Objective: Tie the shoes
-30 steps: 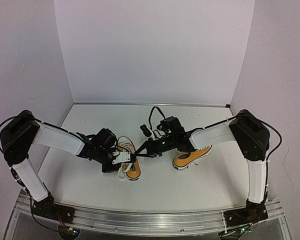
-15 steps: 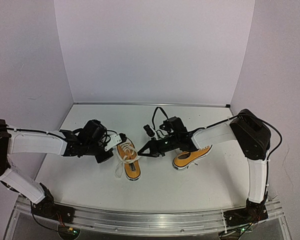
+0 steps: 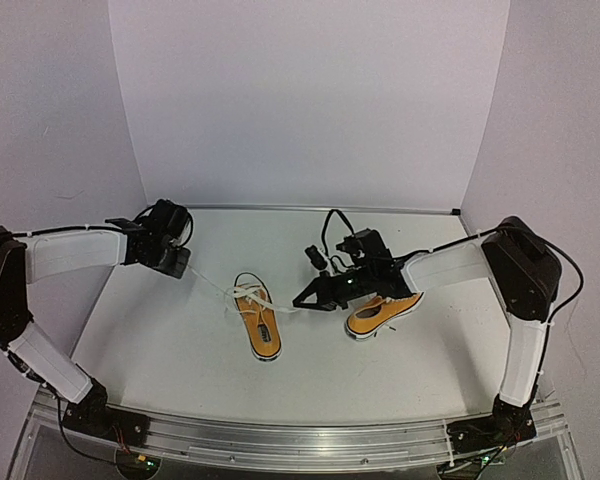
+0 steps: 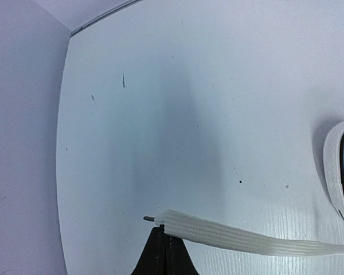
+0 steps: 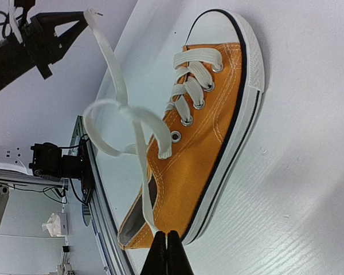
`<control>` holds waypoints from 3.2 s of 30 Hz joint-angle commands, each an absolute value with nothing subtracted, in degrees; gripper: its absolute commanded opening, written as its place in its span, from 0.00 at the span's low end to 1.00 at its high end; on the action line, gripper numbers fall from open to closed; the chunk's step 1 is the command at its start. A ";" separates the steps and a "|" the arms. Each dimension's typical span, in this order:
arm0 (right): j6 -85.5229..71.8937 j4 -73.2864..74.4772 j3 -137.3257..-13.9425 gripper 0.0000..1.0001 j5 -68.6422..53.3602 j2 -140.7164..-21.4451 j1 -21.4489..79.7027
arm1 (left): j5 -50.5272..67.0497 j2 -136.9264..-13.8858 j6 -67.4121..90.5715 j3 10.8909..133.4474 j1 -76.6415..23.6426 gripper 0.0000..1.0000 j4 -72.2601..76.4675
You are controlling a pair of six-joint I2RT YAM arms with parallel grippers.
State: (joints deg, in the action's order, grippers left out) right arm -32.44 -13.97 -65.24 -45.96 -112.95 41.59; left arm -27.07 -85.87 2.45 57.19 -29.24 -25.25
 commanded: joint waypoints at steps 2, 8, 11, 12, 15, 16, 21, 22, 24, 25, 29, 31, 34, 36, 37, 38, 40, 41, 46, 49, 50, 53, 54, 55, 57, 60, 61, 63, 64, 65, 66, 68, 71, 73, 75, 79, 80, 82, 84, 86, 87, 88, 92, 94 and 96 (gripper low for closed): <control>-29.94 -11.78 -65.67 0.00 -43.30 -113.66 41.32 | -16.79 -91.87 15.54 60.57 -28.77 0.00 -29.58; -29.30 -11.78 -70.29 0.00 -44.30 -121.22 44.75 | -3.05 -96.39 18.80 58.30 -30.24 0.00 -21.01; -29.38 -11.80 -71.75 0.00 -44.38 -123.46 46.06 | -0.66 -99.38 18.18 58.50 -32.19 0.00 -18.27; -29.44 -11.83 -72.14 0.00 -44.36 -124.06 46.45 | -0.24 -100.54 18.20 58.75 -32.86 0.00 -17.45; -29.64 -11.88 -73.19 0.00 -44.30 -125.27 47.18 | 2.57 -103.79 18.86 59.78 -34.48 0.00 -14.07; -29.80 -11.87 -73.55 0.00 -44.31 -125.57 47.40 | 3.40 -104.94 19.24 60.34 -34.69 0.00 -13.07; -30.44 -11.87 -75.38 0.00 -44.71 -126.16 48.67 | 6.24 -107.60 19.60 62.11 -35.33 0.00 -8.83; -30.49 -11.87 -75.50 0.00 -44.65 -126.08 48.72 | 6.58 -107.59 19.50 62.26 -35.33 0.00 -8.25; -30.33 -11.72 -75.09 0.00 -43.99 -125.49 48.64 | 6.32 -107.53 19.00 63.06 -35.33 0.00 -9.26; -30.26 -11.70 -74.61 0.00 -43.67 -124.77 48.43 | 5.87 -107.21 18.87 63.33 -35.33 0.00 -10.05; -30.22 -11.78 -70.19 0.00 -41.22 -119.13 45.86 | 3.33 -102.91 19.94 62.12 -34.23 0.00 -11.89; -29.76 -11.69 -67.13 0.00 -38.86 -114.52 43.84 | 1.83 -99.44 21.47 60.85 -32.79 0.00 -12.20; -29.24 -11.31 -63.36 0.00 -34.87 -106.24 41.20 | -4.41 -93.99 23.36 60.58 -31.39 0.00 -14.30; -29.07 -10.62 -60.93 0.00 -31.97 -101.40 39.23 | -8.87 -91.01 24.87 60.77 -30.52 0.00 -16.43; -29.01 -10.19 -59.66 0.00 -30.54 -99.63 38.13 | -10.06 -89.82 25.39 60.83 -29.70 0.00 -17.64; -29.01 -9.81 -58.48 0.00 -29.23 -97.79 37.13 | -11.35 -88.54 26.01 60.93 -28.77 0.00 -18.86; -29.05 -9.15 -56.13 0.00 -27.29 -94.62 35.56 | -13.15 -86.06 27.51 60.80 -26.58 0.00 -21.44; -29.12 -8.85 -54.88 0.00 -26.27 -93.65 34.82 | -13.75 -85.06 28.20 60.50 -25.02 0.00 -22.38; -29.80 -7.58 -50.97 0.00 -22.97 -90.59 33.15 | -18.45 -80.85 32.08 57.40 -17.93 0.00 -26.19; -30.11 -6.77 -49.85 0.00 -21.53 -89.59 32.74 | -20.22 -79.66 34.72 55.15 -12.88 0.00 -28.11; -30.10 -6.41 -49.56 0.00 -20.92 -89.37 32.58 | -20.55 -79.43 35.60 54.34 -11.19 0.00 -28.87; -29.85 -4.25 -48.78 0.00 -18.13 -88.70 31.82 | -19.56 -78.98 36.61 52.51 -7.56 0.00 -29.13; -29.76 -3.13 -48.51 0.00 -17.17 -88.38 31.52 | -19.08 -79.09 36.59 52.12 -7.16 0.00 -29.25; -29.75 -2.28 -48.03 0.00 -16.37 -87.87 31.16 | -18.92 -79.27 36.61 51.82 -6.95 0.00 -29.51; -30.02 -0.95 -46.63 0.00 -14.53 -86.68 30.38 | -18.56 -79.57 36.52 51.12 -6.85 0.00 -29.63; -30.65 1.40 -44.71 0.00 -11.08 -84.45 29.85 | -18.05 -79.71 36.51 49.63 -6.81 0.00 -29.54; -30.90 2.39 -44.09 0.00 -9.82 -83.63 29.62 | -18.03 -79.74 36.45 49.20 -6.79 0.00 -29.42; -31.58 3.87 -42.69 0.00 -7.00 -82.02 28.83 | -18.30 -80.07 36.34 48.59 -6.80 0.00 -29.46; -31.93 4.54 -42.14 0.00 -5.88 -81.02 28.45 | -18.52 -80.41 36.25 48.46 -6.80 0.00 -29.55; -32.29 5.01 -41.60 0.00 -4.81 -80.31 27.91 | -18.69 -80.98 36.19 48.46 -6.78 0.00 -29.63; -32.59 5.45 -41.12 0.00 -3.67 -79.51 27.43 | -18.80 -81.50 36.11 48.49 -6.77 0.00 -29.74; -32.69 5.82 -40.46 0.00 -2.52 -78.80 26.63 | -18.81 -82.67 36.03 48.61 -6.68 0.00 -29.88; -31.88 6.28 -40.44 0.00 -2.61 -80.28 26.37 | -18.54 -84.19 35.60 48.65 -6.68 0.00 -29.70; -30.57 6.19 -40.58 0.00 -3.81 -82.10 26.37 | -17.35 -85.00 34.34 48.68 -6.75 0.00 -29.08; -29.23 5.70 -41.44 0.00 -6.61 -84.57 26.39 | -14.62 -85.45 31.06 48.54 -7.44 0.00 -27.52; -26.54 3.44 -43.21 0.00 -12.94 -87.26 26.41 | -16.60 -85.72 27.51 49.54 -11.08 0.00 -28.37; -25.98 3.21 -43.85 0.00 -13.97 -87.47 26.40 | -16.77 -85.71 27.15 49.76 -11.76 0.00 -28.72; -25.08 3.21 -44.79 0.04 -14.92 -87.47 26.37 | -15.68 -85.45 26.66 50.07 -11.90 0.04 -29.04; -24.67 3.20 -45.05 0.21 -15.06 -86.20 26.37 | -13.46 -83.48 25.53 49.36 -11.93 0.32 -27.62; -24.41 3.32 -45.31 0.46 -14.93 -84.43 26.39 | -11.13 -80.43 24.08 48.57 -11.93 0.66 -26.05; -24.21 3.37 -45.47 0.60 -14.75 -83.23 26.39 | -10.22 -78.42 23.29 48.43 -12.01 0.83 -25.45; -23.86 3.49 -45.68 0.67 -14.53 -81.98 26.39 | -9.48 -76.83 22.53 48.52 -12.01 0.94 -24.96; -21.30 4.34 -47.65 0.80 -13.38 -77.55 26.39 | -7.01 -73.44 19.71 50.91 -12.82 1.00 -24.23; -19.67 4.56 -48.84 0.88 -13.18 -75.88 26.37 | -6.61 -73.26 18.38 52.32 -14.04 1.00 -23.91; -17.92 4.40 -50.21 0.92 -12.08 -74.47 26.41 | -7.08 -73.36 16.55 53.28 -15.85 1.00 -22.31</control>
